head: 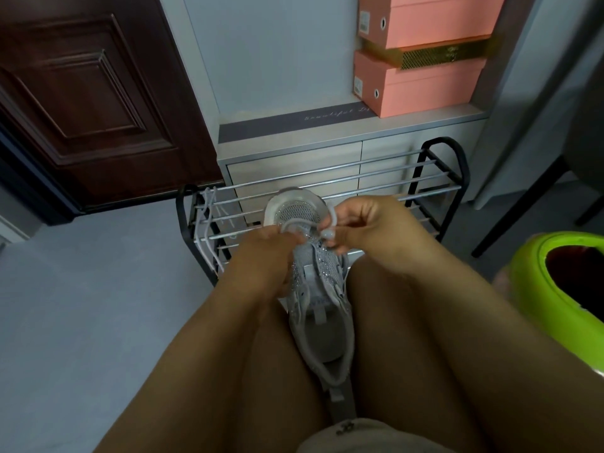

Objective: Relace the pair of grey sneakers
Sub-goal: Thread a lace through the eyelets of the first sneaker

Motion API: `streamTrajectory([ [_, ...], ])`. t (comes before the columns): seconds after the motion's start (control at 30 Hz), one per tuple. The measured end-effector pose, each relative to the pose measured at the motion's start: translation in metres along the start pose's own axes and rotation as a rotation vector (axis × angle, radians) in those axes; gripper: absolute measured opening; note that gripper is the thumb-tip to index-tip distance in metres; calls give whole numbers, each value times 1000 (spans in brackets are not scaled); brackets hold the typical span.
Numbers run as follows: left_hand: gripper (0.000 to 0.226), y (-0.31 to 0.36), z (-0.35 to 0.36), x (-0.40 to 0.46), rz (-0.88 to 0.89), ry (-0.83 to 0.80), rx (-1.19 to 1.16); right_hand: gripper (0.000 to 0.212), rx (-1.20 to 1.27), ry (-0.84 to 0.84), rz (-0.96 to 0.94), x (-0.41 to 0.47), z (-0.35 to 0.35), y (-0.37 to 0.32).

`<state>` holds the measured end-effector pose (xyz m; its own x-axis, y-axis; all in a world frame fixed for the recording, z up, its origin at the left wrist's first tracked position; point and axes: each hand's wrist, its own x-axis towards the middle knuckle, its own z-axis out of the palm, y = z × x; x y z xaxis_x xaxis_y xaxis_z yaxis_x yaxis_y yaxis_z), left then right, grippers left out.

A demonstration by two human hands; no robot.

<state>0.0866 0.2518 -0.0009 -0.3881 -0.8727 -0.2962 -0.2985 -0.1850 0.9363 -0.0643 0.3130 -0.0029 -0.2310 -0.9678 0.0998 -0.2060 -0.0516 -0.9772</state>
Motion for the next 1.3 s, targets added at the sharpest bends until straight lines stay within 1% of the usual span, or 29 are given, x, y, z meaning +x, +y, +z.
streamTrajectory([
  [0.07,20,-4,1,3,95,56,290,10,-145,6,-56,-1,4,5],
  [0.1,23,-6,2,3,145,78,369,8,-240,8,-94,-1,4,6],
  [0.2,36,-6,3,5,190,101,458,6,-534,21,-186,0,1,9],
  [0.27,44,-6,7,5,168,84,488,6,-582,34,-203,2,-1,8],
  [0.33,35,-7,12,5,108,60,411,5,-565,39,-204,2,-2,9],
  [0.4,22,-8,18,4,20,39,223,5,-550,45,-197,3,-2,10],
  [0.47,22,-10,21,4,-37,34,64,6,-531,56,-180,4,-2,12],
  [0.53,22,-12,22,4,-58,40,-10,8,-500,66,-174,5,-2,13],
  [0.63,17,-13,23,5,-72,51,-67,12,-499,79,-188,6,-1,15],
  [0.73,14,-15,23,5,-71,68,-95,7,-585,108,-259,7,0,16],
  [0.83,19,-16,23,6,-67,78,-99,4,-703,103,-348,5,4,17],
  [0.9,24,-17,22,7,-67,86,-83,8,-696,97,-381,5,6,17],
  [1.0,26,-17,22,7,-65,100,-88,11,-622,104,-340,5,8,15],
  [1.13,24,-13,22,5,-96,77,-172,16,-602,85,-302,1,13,15],
  [1.3,18,-11,21,4,-110,54,-161,9,-532,152,-258,-3,17,15],
])
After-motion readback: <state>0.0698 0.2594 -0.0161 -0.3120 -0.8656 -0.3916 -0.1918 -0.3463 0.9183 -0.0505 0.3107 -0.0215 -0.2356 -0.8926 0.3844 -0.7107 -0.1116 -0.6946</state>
